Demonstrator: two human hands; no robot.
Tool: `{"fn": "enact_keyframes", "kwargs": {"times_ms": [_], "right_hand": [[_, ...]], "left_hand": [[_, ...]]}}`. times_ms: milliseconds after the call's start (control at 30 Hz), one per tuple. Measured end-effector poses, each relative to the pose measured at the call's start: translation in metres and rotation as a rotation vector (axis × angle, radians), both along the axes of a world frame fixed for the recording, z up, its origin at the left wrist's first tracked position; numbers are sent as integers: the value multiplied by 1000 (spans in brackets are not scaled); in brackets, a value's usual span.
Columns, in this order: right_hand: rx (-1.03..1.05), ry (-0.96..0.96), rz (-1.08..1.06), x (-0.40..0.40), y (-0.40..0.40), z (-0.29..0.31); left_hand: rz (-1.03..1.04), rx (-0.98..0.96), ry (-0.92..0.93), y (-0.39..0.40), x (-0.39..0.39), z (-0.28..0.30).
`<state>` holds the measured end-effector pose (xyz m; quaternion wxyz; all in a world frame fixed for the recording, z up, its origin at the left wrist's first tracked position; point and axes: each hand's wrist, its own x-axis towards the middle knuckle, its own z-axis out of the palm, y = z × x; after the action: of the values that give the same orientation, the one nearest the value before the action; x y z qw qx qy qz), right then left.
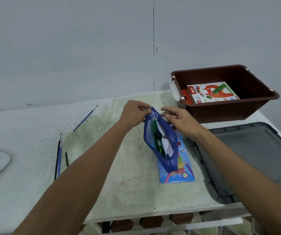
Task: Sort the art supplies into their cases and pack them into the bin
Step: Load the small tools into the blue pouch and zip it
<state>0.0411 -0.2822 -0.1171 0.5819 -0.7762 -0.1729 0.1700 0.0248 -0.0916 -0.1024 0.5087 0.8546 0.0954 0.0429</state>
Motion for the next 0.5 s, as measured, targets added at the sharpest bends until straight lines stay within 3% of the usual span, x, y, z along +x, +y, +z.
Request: {"fn": "enact_keyframes", "kwargs": {"times_ms": [167, 300, 433, 500], "right_hand": [[-59, -116, 157, 18, 53, 10], [-91, -66, 365, 18, 94, 6], [-42, -19, 377, 14, 122, -5], [-40, -23, 379, 11, 134, -8]], "left_hand": [[-140, 117, 18, 48, -27, 13], [-72, 114, 18, 81, -45, 16], [27, 89, -1, 108, -61, 14], [23, 178, -12, 118, -67, 12]]}}
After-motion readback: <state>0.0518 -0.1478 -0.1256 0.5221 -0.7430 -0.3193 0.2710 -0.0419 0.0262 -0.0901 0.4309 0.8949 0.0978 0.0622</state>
